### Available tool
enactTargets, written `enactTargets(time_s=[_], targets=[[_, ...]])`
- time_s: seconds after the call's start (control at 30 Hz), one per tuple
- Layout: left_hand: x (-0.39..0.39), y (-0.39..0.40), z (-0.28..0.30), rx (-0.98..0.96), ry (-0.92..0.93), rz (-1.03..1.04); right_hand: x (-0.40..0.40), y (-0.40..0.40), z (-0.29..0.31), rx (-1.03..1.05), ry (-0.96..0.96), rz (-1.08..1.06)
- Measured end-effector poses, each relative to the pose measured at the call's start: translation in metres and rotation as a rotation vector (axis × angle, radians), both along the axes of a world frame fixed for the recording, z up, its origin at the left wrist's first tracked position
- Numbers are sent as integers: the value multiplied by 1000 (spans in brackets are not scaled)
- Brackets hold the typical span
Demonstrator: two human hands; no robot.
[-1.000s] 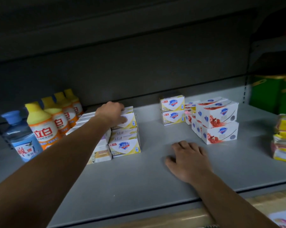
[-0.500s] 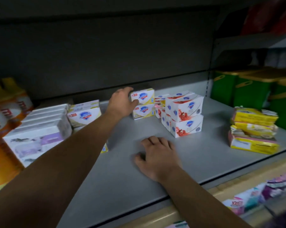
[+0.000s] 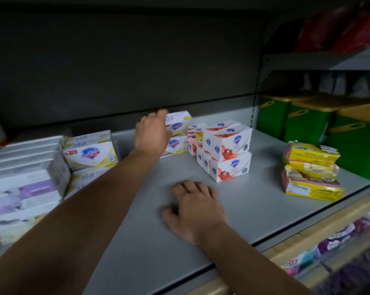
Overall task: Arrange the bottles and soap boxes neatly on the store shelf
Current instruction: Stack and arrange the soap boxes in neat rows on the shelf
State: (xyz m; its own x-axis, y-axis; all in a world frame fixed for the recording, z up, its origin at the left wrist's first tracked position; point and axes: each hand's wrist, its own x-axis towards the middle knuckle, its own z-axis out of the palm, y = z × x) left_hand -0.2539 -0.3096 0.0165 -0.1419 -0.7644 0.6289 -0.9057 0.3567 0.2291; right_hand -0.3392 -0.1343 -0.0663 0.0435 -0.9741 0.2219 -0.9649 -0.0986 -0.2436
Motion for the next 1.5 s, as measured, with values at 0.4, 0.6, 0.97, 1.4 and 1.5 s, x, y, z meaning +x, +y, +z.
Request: enactTargets(time_s=[0.4,0.6,0.97,1.4,1.5], targets=[[105,180,-13,272,703,-300,-1,8,13,-38,-76,-11],[158,214,-40,476,1106,-351,34,32,19,-46,-561,317],[170,212,-53,591,1207,-469,68,45,13,-124,-908,278],[174,215,-55,527,906,-368,63,44,16,-51,-1064,181],[173,217,-54,585,1002,-479,62,43,16,-69,-1182,219]])
